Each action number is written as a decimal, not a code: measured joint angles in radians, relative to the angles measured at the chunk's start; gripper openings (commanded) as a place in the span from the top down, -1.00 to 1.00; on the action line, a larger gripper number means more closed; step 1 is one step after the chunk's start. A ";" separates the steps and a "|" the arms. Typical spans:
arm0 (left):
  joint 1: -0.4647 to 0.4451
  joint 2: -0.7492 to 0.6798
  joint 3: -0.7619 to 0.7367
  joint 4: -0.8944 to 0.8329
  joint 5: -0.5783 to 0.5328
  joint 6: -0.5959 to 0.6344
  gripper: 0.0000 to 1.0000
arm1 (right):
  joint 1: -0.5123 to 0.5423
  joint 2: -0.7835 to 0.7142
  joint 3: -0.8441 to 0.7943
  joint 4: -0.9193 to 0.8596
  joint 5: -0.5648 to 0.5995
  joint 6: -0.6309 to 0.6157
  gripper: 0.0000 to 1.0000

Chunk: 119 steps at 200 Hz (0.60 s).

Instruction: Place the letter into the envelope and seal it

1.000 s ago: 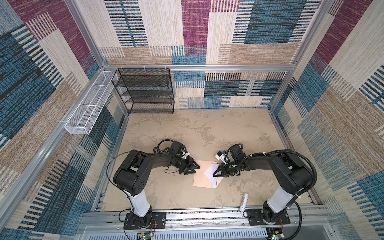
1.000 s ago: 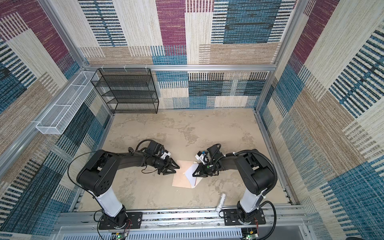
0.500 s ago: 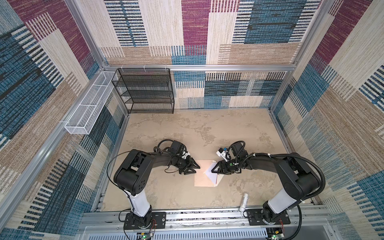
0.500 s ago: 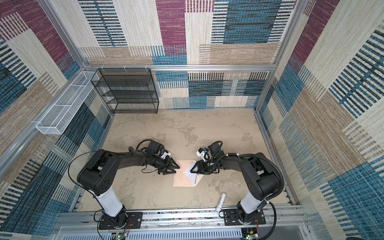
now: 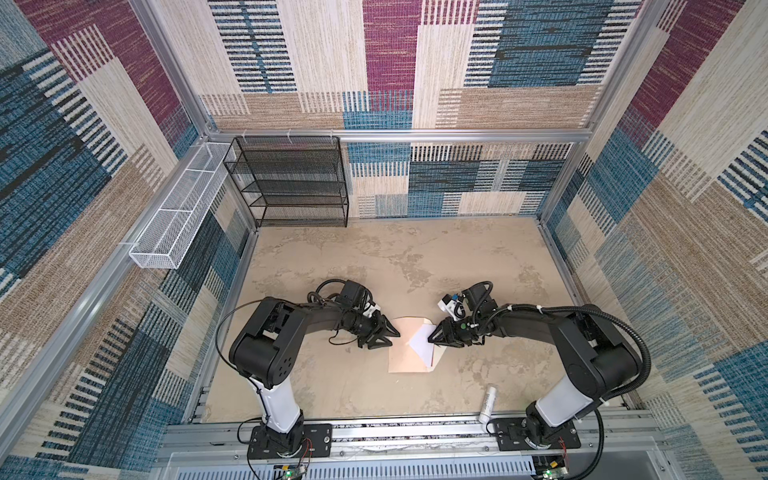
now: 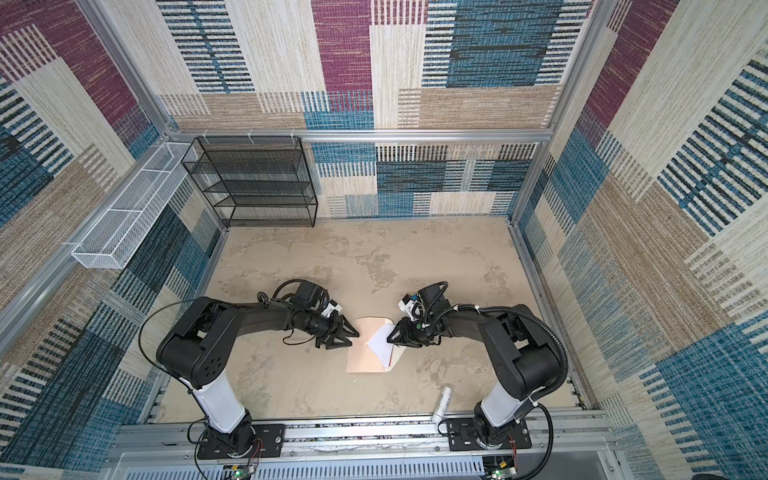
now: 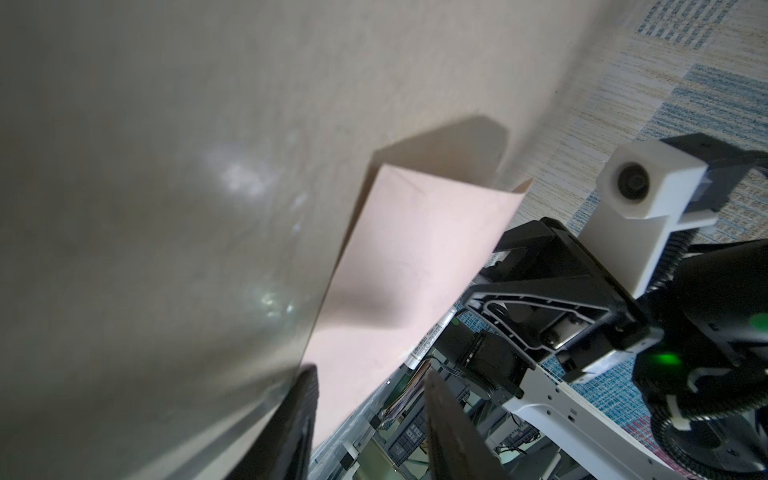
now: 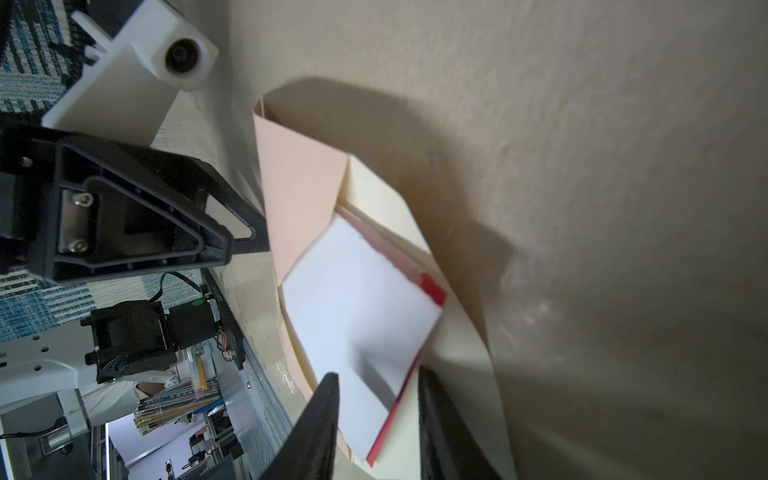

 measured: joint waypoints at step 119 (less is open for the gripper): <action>0.000 -0.014 0.039 -0.063 -0.048 0.017 -0.11 | 0.000 -0.027 0.022 -0.033 0.045 0.019 0.45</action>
